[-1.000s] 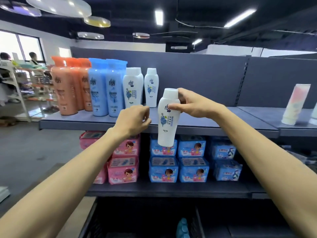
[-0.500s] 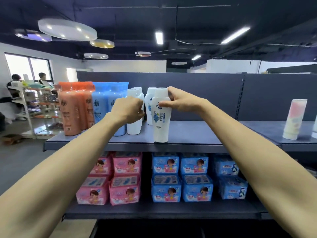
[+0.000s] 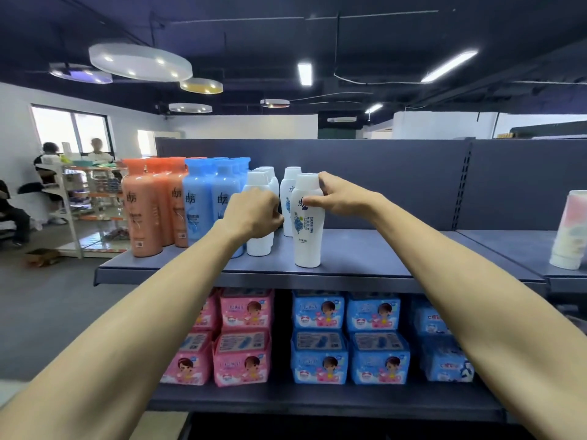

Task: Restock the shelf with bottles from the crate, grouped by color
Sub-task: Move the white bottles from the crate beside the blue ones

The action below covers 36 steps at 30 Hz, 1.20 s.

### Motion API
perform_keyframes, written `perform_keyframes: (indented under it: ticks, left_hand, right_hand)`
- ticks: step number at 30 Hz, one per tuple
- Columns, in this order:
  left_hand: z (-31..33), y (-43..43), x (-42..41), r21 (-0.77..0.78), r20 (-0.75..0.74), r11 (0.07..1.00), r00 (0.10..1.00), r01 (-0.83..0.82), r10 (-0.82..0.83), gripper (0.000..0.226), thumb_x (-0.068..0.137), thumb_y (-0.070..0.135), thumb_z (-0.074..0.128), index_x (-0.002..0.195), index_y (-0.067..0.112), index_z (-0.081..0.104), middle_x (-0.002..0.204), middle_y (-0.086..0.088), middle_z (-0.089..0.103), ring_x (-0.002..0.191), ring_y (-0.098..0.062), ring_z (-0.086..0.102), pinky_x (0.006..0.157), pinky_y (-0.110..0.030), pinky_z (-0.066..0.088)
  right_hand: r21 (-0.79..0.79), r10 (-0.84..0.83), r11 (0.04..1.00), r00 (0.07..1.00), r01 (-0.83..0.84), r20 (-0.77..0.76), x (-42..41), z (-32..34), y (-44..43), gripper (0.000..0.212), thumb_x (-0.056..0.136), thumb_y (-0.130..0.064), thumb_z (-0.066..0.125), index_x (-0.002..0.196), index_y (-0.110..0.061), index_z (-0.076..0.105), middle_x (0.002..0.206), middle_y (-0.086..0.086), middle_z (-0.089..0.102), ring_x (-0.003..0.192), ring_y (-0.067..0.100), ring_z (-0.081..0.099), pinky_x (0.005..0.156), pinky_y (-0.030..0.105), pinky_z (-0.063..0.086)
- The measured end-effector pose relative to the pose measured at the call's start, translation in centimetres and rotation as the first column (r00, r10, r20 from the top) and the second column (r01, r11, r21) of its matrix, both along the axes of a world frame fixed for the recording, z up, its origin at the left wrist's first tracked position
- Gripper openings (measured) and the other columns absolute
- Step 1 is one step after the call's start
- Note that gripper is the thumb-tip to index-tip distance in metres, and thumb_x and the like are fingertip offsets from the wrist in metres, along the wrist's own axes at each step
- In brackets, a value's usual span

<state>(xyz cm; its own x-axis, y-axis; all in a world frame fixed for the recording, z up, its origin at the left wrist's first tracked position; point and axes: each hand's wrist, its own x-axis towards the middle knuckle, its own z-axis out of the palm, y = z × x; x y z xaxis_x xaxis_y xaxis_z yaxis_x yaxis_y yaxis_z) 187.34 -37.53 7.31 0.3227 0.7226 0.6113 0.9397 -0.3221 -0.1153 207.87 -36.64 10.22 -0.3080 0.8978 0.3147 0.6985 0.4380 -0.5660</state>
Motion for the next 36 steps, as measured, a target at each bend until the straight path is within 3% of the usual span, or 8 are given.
perform_keyframes:
  ticks: [3,6,9,14,18,24,30,36]
  left_hand:
    - [-0.3,0.3,0.0,0.02,0.01,1.0,1.0,-0.004,0.004,0.018,0.083,0.023,0.054,0.071,0.011,0.06,0.07,-0.005,0.056,0.062,-0.031,0.05,0.057,-0.028,0.037]
    - [-1.0,0.8,-0.2,0.014,0.012,1.0,1.0,-0.016,0.016,0.018,0.082,0.024,0.052,0.07,0.012,0.059,0.07,-0.006,0.058,0.061,-0.032,0.051,0.057,-0.028,0.035]
    - [-2.1,1.2,-0.6,-0.02,0.0,1.0,1.0,-0.015,0.015,0.017,0.083,0.026,0.052,0.071,0.014,0.057,0.074,-0.007,0.06,0.065,-0.032,0.055,0.059,-0.029,0.036]
    - [-3.9,1.5,-1.5,-0.054,0.022,0.999,1.0,0.006,-0.005,0.018,0.083,0.029,0.054,0.071,0.017,0.057,0.076,-0.006,0.061,0.071,-0.033,0.058,0.061,-0.03,0.039]
    - [-5.3,1.2,-1.7,-0.079,0.041,0.995,0.997,0.062,-0.058,0.02,0.083,0.031,0.055,0.066,0.022,0.049,0.075,-0.004,0.062,0.072,-0.031,0.057,0.062,-0.031,0.039]
    - [-6.2,1.3,-1.0,-0.047,0.067,0.991,0.99,0.127,-0.124,0.019,0.084,0.029,0.054,0.068,0.021,0.05,0.07,0.002,0.057,0.067,-0.026,0.049,0.06,-0.029,0.034]
    - [-7.0,2.0,-0.9,-0.075,0.066,0.988,0.99,0.131,-0.126,0.016,0.084,0.032,0.053,0.071,0.023,0.053,0.077,-0.003,0.063,0.069,-0.025,0.049,0.061,-0.03,0.034]
    - [-7.4,3.1,-1.4,-0.095,0.09,0.988,0.989,0.123,-0.115,0.017,0.083,0.033,0.054,0.07,0.022,0.053,0.08,-0.002,0.063,0.07,-0.025,0.05,0.061,-0.03,0.034]
  right_hand:
    - [0.002,-0.012,1.0,0.999,0.012,-0.032,0.2,-0.1,0.2,0.047,0.093,-0.034,0.069,0.128,-0.012,0.047,0.124,0.001,0.062,0.113,0.018,0.062,0.098,0.041,0.052]
    - [0.002,-0.015,1.0,0.998,0.016,-0.063,0.4,-0.5,0.3,0.048,0.092,-0.034,0.069,0.129,-0.014,0.047,0.124,-0.001,0.063,0.11,0.015,0.063,0.085,0.031,0.052]
    - [0.006,-0.032,0.999,0.996,0.033,-0.08,0.4,-1.1,0.2,0.051,0.089,-0.039,0.071,0.127,-0.017,0.047,0.122,-0.003,0.066,0.108,0.014,0.065,0.083,0.033,0.055]
    - [0.036,-0.108,0.994,0.994,0.107,0.018,0.3,-3.5,-0.1,0.06,0.076,-0.038,0.083,0.12,-0.02,0.046,0.111,-0.005,0.064,0.093,0.01,0.063,0.073,0.03,0.055]
    - [0.02,-0.161,0.987,0.985,0.161,0.052,0.3,-6.6,-0.4,0.068,0.068,-0.037,0.089,0.12,-0.019,0.051,0.113,-0.005,0.066,0.096,0.014,0.064,0.077,0.027,0.051]
    - [0.004,-0.21,0.978,0.976,0.21,0.062,-0.1,-8.8,-0.3,0.047,0.068,-0.037,0.09,0.105,-0.018,0.068,0.099,-0.005,0.072,0.091,0.013,0.067,0.078,0.026,0.054]
    - [0.016,-0.241,0.971,0.969,0.241,0.052,-0.5,-8.7,0.2,0.053,0.066,-0.037,0.09,0.108,-0.016,0.066,0.098,-0.004,0.071,0.085,0.011,0.064,0.062,0.017,0.046]
    - [0.048,-0.274,0.961,0.961,0.272,0.047,-0.9,-8.8,1.1,0.053,0.066,-0.035,0.091,0.107,-0.013,0.066,0.098,-0.002,0.069,0.09,0.016,0.062,0.071,0.024,0.048]
